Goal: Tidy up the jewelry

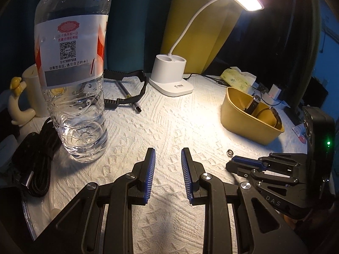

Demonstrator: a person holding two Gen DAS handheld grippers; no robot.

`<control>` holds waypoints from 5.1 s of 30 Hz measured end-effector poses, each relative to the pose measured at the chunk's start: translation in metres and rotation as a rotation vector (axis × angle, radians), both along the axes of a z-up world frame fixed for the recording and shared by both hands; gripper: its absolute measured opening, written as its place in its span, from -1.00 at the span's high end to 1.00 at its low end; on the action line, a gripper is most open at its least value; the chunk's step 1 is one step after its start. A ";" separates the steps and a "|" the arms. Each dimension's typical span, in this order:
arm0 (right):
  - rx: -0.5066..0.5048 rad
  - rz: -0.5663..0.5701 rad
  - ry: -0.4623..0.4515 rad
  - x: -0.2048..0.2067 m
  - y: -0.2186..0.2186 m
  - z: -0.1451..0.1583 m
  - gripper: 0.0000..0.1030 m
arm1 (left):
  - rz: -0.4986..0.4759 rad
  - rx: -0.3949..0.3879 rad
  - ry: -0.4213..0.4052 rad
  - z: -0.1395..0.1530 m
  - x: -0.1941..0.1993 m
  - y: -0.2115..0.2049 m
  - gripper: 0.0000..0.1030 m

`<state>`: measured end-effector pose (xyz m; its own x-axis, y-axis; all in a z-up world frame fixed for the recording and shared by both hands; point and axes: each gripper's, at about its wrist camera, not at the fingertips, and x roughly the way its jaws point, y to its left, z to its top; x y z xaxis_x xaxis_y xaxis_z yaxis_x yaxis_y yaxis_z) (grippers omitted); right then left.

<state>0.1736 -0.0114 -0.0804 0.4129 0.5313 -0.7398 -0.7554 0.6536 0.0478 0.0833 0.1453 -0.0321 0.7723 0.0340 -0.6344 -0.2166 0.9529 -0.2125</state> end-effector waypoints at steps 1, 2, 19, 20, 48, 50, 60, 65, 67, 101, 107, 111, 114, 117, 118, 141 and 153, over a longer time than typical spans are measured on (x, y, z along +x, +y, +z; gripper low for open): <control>0.000 -0.001 -0.001 -0.001 -0.001 0.000 0.80 | -0.001 0.002 0.002 0.000 0.000 0.000 0.47; 0.001 -0.002 -0.001 -0.001 -0.002 0.000 0.80 | -0.001 0.006 0.003 0.000 0.000 0.000 0.47; 0.106 -0.045 -0.010 -0.003 -0.052 0.013 0.80 | -0.065 0.009 0.035 0.001 0.010 -0.025 0.47; 0.113 -0.048 -0.008 -0.002 -0.055 0.014 0.80 | -0.073 0.012 0.037 0.001 0.011 -0.028 0.47; 0.223 -0.158 0.018 0.039 -0.128 0.016 0.80 | -0.208 0.113 0.163 -0.017 0.083 -0.106 0.47; 0.227 -0.162 0.022 0.041 -0.130 0.015 0.80 | -0.210 0.119 0.175 -0.019 0.087 -0.107 0.48; 0.241 -0.160 0.024 0.044 -0.133 0.015 0.80 | -0.193 0.145 0.207 -0.026 0.097 -0.109 0.73; 0.242 -0.168 0.016 0.039 -0.133 0.017 0.80 | -0.200 0.143 0.205 -0.026 0.095 -0.109 0.73; 0.243 -0.169 0.009 0.038 -0.133 0.019 0.80 | -0.199 0.140 0.203 -0.024 0.094 -0.109 0.73; 0.321 -0.157 -0.071 0.061 -0.132 0.037 0.79 | -0.291 0.166 -0.005 0.039 0.116 -0.146 0.73; 0.318 -0.161 -0.059 0.064 -0.137 0.034 0.79 | -0.307 0.168 0.011 0.036 0.126 -0.158 0.72; 0.326 -0.164 -0.063 0.063 -0.143 0.035 0.78 | -0.313 0.165 0.024 0.033 0.131 -0.163 0.72; 0.341 -0.169 -0.062 0.062 -0.149 0.035 0.77 | -0.318 0.164 0.035 0.030 0.134 -0.168 0.72; 0.350 -0.175 -0.065 0.061 -0.155 0.036 0.77 | -0.326 0.161 0.047 0.027 0.137 -0.173 0.72; 0.349 -0.178 -0.065 0.061 -0.157 0.035 0.77 | -0.330 0.160 0.051 0.026 0.138 -0.175 0.72; 0.323 -0.241 -0.056 0.058 -0.168 0.033 0.77 | -0.370 0.139 0.071 0.030 0.128 -0.179 0.42; 0.293 -0.232 -0.063 0.026 -0.158 0.033 0.77 | -0.354 0.114 0.050 0.029 0.090 -0.167 0.42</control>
